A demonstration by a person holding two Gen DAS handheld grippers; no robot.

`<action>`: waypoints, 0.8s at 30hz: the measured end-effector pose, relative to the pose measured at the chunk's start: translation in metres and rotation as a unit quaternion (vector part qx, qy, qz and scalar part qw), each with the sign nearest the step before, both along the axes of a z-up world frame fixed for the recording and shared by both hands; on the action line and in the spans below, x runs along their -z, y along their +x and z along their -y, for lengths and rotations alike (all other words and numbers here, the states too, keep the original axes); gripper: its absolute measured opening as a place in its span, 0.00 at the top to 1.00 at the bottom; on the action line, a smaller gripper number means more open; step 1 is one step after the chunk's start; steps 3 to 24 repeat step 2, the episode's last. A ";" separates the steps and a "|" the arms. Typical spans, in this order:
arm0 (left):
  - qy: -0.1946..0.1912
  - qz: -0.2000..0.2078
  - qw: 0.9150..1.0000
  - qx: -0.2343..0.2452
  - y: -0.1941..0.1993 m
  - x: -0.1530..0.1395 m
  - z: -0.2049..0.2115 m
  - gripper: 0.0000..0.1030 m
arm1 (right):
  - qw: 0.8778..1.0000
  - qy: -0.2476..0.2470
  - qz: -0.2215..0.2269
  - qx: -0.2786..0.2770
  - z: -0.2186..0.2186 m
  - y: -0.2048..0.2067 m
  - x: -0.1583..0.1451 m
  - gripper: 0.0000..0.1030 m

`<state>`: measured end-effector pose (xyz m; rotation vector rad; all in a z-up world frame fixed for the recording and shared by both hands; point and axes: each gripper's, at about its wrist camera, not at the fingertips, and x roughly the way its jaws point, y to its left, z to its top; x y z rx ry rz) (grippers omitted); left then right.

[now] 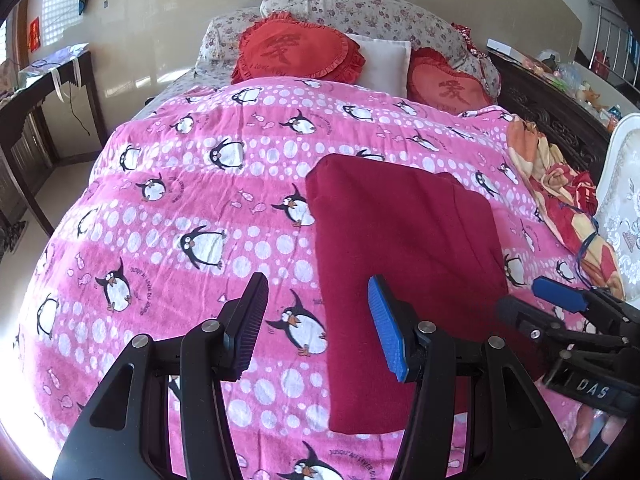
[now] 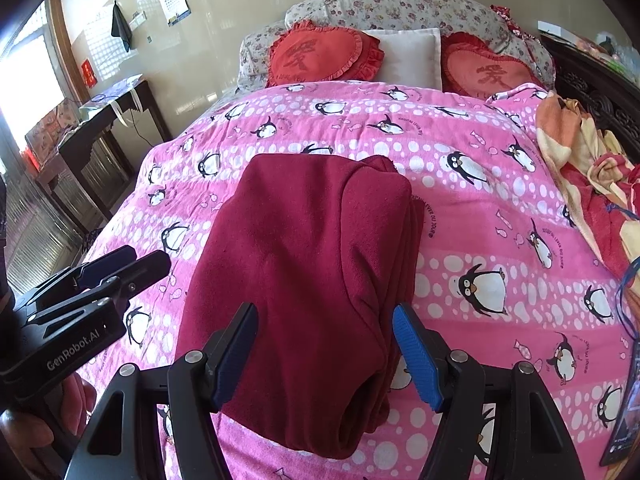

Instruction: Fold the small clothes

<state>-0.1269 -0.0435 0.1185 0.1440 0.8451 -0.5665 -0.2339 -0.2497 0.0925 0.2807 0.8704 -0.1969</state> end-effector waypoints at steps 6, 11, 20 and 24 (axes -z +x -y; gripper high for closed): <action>0.007 -0.005 1.000 -0.022 0.013 0.005 -0.014 0.50 | 1.000 -0.005 0.002 0.009 0.012 -0.004 0.001 0.35; 0.007 -0.005 1.000 -0.022 0.013 0.005 -0.014 0.50 | 1.000 -0.005 0.002 0.009 0.012 -0.004 0.001 0.35; 0.007 -0.005 1.000 -0.022 0.013 0.005 -0.014 0.50 | 1.000 -0.005 0.002 0.009 0.012 -0.004 0.001 0.35; 0.007 -0.005 1.000 -0.022 0.013 0.005 -0.014 0.50 | 1.000 -0.005 0.002 0.009 0.012 -0.004 0.001 0.35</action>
